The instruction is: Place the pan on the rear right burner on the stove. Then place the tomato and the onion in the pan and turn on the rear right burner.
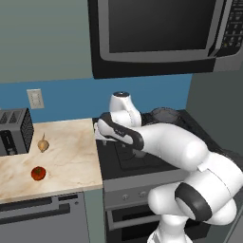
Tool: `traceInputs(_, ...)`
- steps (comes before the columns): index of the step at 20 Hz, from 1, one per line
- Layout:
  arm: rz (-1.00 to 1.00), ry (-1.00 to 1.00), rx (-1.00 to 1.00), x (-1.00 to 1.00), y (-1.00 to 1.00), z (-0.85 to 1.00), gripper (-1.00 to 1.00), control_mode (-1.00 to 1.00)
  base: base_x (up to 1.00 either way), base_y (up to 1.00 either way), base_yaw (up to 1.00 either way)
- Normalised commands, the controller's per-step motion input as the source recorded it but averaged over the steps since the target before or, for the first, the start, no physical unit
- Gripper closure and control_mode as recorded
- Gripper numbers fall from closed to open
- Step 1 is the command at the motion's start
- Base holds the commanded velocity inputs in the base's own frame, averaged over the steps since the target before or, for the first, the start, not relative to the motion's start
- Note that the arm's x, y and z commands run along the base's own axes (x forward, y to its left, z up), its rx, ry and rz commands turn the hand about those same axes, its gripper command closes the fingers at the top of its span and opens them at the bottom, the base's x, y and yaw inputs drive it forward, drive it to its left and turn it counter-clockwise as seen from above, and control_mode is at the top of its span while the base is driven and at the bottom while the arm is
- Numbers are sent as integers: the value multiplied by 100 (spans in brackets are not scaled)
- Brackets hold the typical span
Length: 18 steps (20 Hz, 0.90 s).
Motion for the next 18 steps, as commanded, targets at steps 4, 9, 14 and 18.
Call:
traceInputs(4, 24, -1, 0, 0, 60, 0, -100, -100, 0, 0, 0)
traceInputs(9, 22, -3, 0, 0, 59, 0, -100, -100, 0, 0, 0)
traceInputs(14, 19, -7, 0, 0, 53, 0, -100, -100, 0, 0, 0)
traceInputs(18, 17, -8, 0, 0, 42, 0, -100, -100, 0, 0, 0)
